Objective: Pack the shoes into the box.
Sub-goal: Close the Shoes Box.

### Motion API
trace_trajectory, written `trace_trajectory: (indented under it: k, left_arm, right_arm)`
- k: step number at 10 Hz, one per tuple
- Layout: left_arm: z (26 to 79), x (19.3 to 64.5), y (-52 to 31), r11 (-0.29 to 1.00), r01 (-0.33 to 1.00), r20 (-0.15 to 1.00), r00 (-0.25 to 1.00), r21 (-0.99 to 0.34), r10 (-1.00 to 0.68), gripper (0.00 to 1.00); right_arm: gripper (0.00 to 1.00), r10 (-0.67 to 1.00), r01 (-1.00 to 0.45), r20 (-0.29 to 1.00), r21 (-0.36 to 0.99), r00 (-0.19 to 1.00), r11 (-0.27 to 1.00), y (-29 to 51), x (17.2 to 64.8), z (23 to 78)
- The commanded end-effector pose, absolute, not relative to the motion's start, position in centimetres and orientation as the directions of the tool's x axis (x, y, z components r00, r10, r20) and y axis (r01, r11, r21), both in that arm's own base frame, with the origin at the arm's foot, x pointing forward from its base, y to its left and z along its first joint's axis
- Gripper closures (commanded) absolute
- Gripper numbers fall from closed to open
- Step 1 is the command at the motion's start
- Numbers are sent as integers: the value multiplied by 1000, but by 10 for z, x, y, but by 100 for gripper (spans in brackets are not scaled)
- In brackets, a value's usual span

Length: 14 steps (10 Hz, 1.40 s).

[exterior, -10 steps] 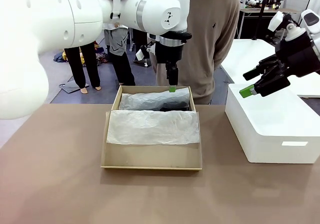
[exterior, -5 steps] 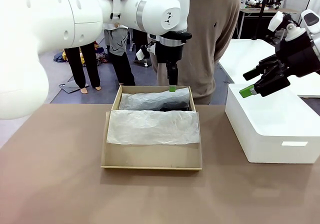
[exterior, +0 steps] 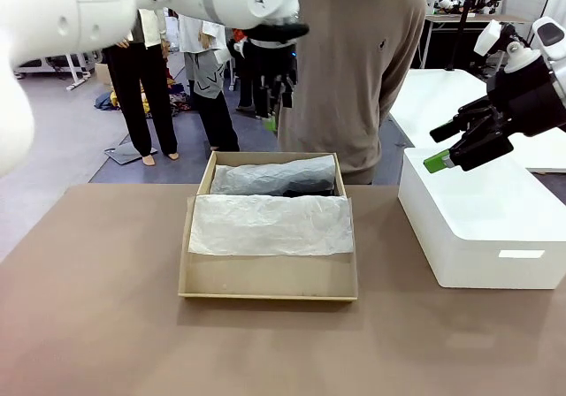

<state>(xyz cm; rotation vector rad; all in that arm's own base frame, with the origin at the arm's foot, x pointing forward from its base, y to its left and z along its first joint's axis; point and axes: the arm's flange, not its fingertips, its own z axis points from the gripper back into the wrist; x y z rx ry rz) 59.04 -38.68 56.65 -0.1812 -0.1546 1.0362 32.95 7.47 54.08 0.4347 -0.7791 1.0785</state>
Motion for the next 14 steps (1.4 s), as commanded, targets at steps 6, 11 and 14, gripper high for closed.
trace_trajectory:
  k: [6,11,14]
  left_arm:
    - [573,588,-290,979,-176,-1,984,-97,177,0]
    - [568,592,-294,957,-244,-51,970,-156,239,0]
    - [568,592,-294,957,-244,-51,970,-156,239,0]
  right_arm:
    - [0,605,-913,765,-54,222,404,74,334,541]
    - [0,605,-913,765,-54,222,404,74,334,541]
    - [0,605,-913,765,-54,222,404,74,334,541]
